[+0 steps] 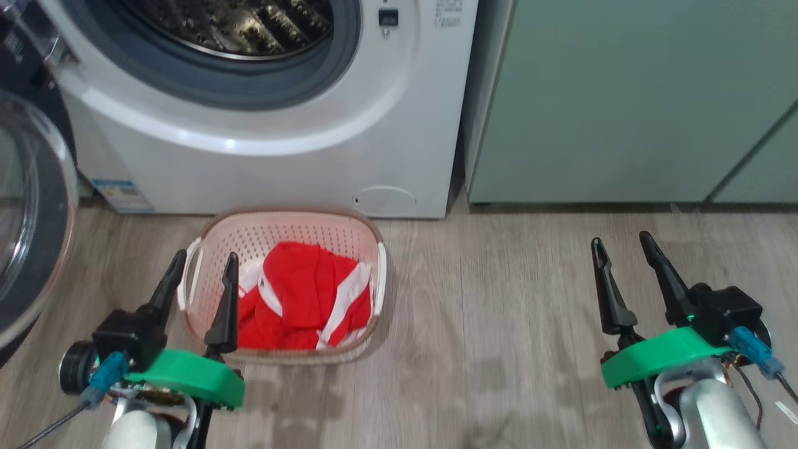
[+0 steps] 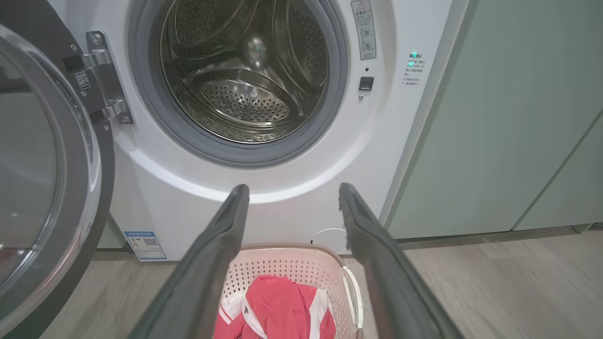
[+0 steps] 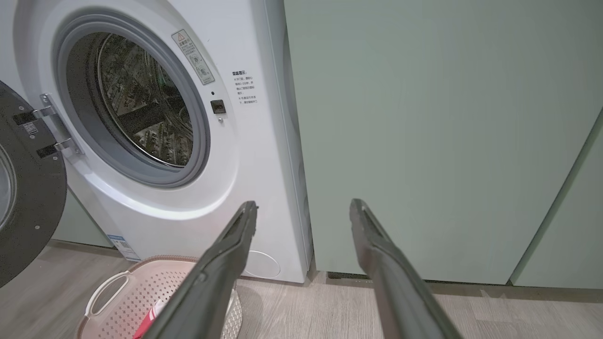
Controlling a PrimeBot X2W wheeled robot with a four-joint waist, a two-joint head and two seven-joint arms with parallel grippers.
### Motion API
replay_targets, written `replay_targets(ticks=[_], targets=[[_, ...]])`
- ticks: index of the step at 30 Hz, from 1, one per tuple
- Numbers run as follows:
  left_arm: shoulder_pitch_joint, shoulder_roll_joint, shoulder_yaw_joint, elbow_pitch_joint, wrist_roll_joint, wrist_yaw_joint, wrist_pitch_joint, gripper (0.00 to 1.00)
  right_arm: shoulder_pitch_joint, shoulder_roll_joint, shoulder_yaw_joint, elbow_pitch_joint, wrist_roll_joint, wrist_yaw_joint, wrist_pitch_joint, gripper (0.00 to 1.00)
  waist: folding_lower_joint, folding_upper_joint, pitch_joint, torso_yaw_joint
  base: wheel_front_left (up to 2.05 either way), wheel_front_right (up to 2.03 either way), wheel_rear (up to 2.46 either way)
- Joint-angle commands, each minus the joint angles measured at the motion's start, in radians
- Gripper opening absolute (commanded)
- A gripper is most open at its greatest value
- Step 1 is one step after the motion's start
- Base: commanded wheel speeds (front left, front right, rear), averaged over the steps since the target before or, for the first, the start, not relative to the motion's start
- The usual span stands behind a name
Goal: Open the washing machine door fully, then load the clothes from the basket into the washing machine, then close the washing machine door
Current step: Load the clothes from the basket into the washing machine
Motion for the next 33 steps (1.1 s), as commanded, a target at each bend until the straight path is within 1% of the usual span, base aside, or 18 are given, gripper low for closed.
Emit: replay_targets(ticks=[1, 9, 33], targets=[[-0.042, 0.018, 0.025, -0.04, -0.003, 0.009, -0.01, 1.0, -0.04, 0.002, 0.021, -0.033, 0.009, 0.0, -0.01, 1.0, 0.0, 0.0, 0.0, 0.0, 1.54, -1.54, 0.0], [-0.041, 0.022, 0.024, -0.043, -0.002, 0.024, -0.011, 1.0, -0.041, 0.002, 0.023, -0.029, 0.01, 0.0, -0.01, 1.0, 0.0, 0.0, 0.0, 0.001, 0.93, -0.93, 0.0], [-0.038, 0.036, 0.014, -0.056, -0.009, 0.05, -0.004, 1.0, -0.04, 0.002, 0.022, -0.031, 0.01, 0.0, -0.01, 1.0, 0.0, 0.0, 0.006, 0.006, 0.0, 0.0, 0.0]])
